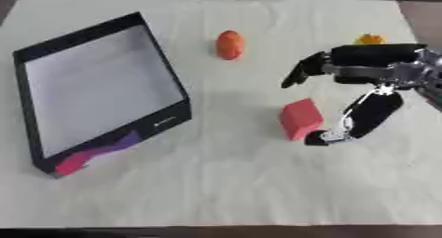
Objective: Pick up objects on the table and place them in the box.
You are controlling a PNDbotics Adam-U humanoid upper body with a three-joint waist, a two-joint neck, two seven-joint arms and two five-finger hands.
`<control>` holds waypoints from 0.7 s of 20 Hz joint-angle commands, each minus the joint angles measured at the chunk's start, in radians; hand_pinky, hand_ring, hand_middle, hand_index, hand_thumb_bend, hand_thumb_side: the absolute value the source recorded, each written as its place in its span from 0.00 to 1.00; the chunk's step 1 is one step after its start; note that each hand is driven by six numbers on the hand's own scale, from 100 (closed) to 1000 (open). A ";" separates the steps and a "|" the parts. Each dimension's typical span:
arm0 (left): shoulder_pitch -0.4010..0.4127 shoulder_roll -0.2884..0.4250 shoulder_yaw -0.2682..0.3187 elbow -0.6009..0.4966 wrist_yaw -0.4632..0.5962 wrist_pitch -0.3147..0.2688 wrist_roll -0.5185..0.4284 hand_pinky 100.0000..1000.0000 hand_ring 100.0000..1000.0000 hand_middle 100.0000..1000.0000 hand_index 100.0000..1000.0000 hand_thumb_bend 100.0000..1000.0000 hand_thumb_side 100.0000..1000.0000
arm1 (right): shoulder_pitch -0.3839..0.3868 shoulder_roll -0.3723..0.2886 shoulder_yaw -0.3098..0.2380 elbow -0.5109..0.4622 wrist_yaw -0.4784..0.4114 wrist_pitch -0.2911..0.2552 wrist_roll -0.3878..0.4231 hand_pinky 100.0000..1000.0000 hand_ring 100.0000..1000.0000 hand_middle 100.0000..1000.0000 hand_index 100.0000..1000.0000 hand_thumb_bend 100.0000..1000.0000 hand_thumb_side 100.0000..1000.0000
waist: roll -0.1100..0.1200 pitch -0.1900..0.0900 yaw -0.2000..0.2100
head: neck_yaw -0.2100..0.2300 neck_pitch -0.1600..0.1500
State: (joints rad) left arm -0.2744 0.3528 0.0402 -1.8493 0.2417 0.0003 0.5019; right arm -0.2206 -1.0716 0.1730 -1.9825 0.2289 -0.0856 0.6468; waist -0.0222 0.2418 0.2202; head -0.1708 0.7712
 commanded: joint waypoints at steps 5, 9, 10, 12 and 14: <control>-0.017 0.019 0.006 -0.012 0.004 0.001 0.000 0.67 0.59 0.74 0.81 0.23 0.60 | -0.023 0.007 0.000 -0.018 0.046 0.049 -0.017 0.86 0.81 0.78 0.85 0.44 0.41 | -0.001 0.017 0.003 | -0.007 -0.001; -0.017 0.016 0.006 -0.012 0.005 0.002 0.000 0.67 0.59 0.74 0.81 0.23 0.60 | -0.032 0.014 0.008 -0.018 0.068 0.065 -0.027 0.86 0.81 0.78 0.85 0.44 0.39 | 0.000 0.025 0.004 | -0.008 -0.001; -0.018 0.015 0.006 -0.012 0.005 0.002 0.000 0.67 0.59 0.74 0.81 0.23 0.60 | -0.034 0.016 0.009 -0.018 0.072 0.070 -0.028 0.86 0.81 0.78 0.85 0.44 0.39 | 0.001 0.027 0.005 | -0.009 -0.001; -0.018 0.014 0.006 -0.013 0.006 0.002 0.001 0.67 0.59 0.74 0.81 0.23 0.60 | -0.036 0.019 0.011 -0.018 0.081 0.082 -0.031 0.86 0.81 0.77 0.85 0.43 0.38 | 0.002 0.031 0.006 | -0.009 -0.001; -0.018 0.013 0.007 -0.013 0.006 0.002 0.001 0.67 0.59 0.74 0.81 0.23 0.61 | -0.037 0.022 0.012 -0.018 0.090 0.095 -0.032 0.86 0.81 0.77 0.85 0.43 0.38 | 0.003 0.035 0.007 | -0.010 -0.001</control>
State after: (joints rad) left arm -0.2802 0.3513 0.0402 -1.8494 0.2464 0.0009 0.5025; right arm -0.2467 -1.0327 0.1925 -1.9825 0.3106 0.0013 0.6172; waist -0.0219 0.2789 0.2265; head -0.1781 0.7712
